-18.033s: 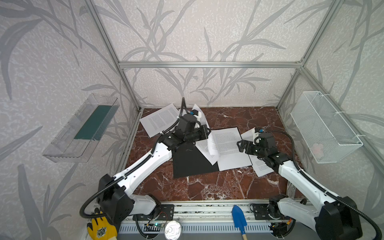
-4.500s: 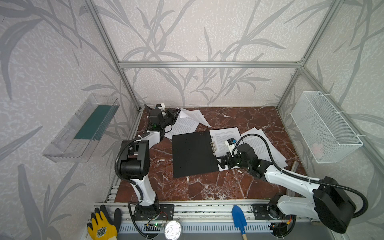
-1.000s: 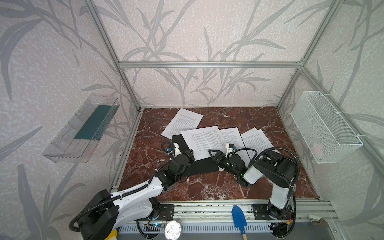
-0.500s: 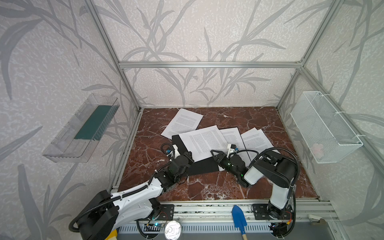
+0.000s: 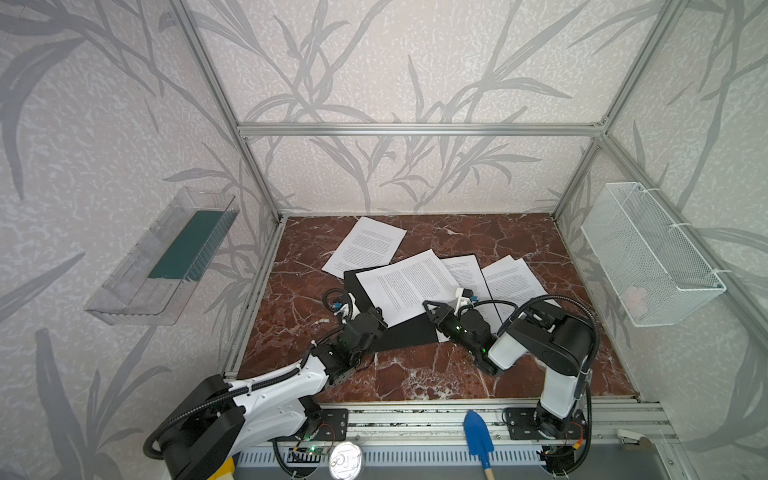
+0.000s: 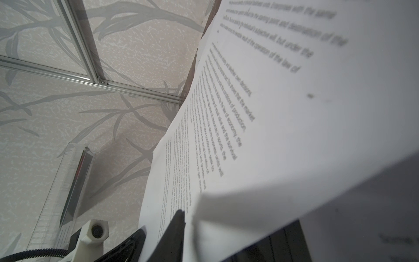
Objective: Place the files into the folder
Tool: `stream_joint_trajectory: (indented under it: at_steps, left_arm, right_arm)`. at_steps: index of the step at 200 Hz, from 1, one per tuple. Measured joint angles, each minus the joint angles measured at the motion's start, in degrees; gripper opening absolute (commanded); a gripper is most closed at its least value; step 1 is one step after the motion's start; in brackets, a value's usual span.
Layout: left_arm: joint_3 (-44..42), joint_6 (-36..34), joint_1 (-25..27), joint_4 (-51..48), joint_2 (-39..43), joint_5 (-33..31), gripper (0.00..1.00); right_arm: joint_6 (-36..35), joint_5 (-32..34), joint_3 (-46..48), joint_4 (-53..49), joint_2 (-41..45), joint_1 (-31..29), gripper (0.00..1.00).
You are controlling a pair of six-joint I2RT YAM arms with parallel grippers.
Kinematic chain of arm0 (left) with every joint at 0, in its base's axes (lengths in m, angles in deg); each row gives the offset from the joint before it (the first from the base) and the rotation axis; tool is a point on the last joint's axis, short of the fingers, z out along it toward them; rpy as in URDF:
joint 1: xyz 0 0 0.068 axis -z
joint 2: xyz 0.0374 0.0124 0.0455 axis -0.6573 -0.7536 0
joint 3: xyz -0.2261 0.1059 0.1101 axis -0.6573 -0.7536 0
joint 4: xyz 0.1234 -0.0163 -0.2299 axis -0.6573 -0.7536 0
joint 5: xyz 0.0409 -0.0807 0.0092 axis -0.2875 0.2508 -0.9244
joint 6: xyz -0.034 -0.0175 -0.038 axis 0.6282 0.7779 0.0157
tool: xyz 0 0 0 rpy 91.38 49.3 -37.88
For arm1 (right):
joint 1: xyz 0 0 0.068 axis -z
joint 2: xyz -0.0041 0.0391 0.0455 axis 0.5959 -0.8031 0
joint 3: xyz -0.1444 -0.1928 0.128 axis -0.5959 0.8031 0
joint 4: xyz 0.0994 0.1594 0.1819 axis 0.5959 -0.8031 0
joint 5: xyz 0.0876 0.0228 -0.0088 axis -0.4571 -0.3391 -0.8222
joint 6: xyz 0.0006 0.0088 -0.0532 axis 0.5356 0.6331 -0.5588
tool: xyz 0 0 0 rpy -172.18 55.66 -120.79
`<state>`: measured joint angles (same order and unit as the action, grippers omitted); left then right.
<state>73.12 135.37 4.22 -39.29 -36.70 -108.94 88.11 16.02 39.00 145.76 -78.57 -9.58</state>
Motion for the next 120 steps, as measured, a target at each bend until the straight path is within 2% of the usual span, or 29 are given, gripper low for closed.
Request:
stream_joint_trajectory:
  at_steps: [64,120]
  left_arm:
    - [-0.3,0.0,0.0,1.2,-2.1,-0.1,0.02]
    - [-1.2,0.4,0.0,2.5,-4.5,-0.1,0.02]
  right_arm:
    - [0.1,0.1,0.0,0.3,0.0,0.0,0.25]
    - [0.2,0.5,0.0,0.4,0.0,0.0,0.16]
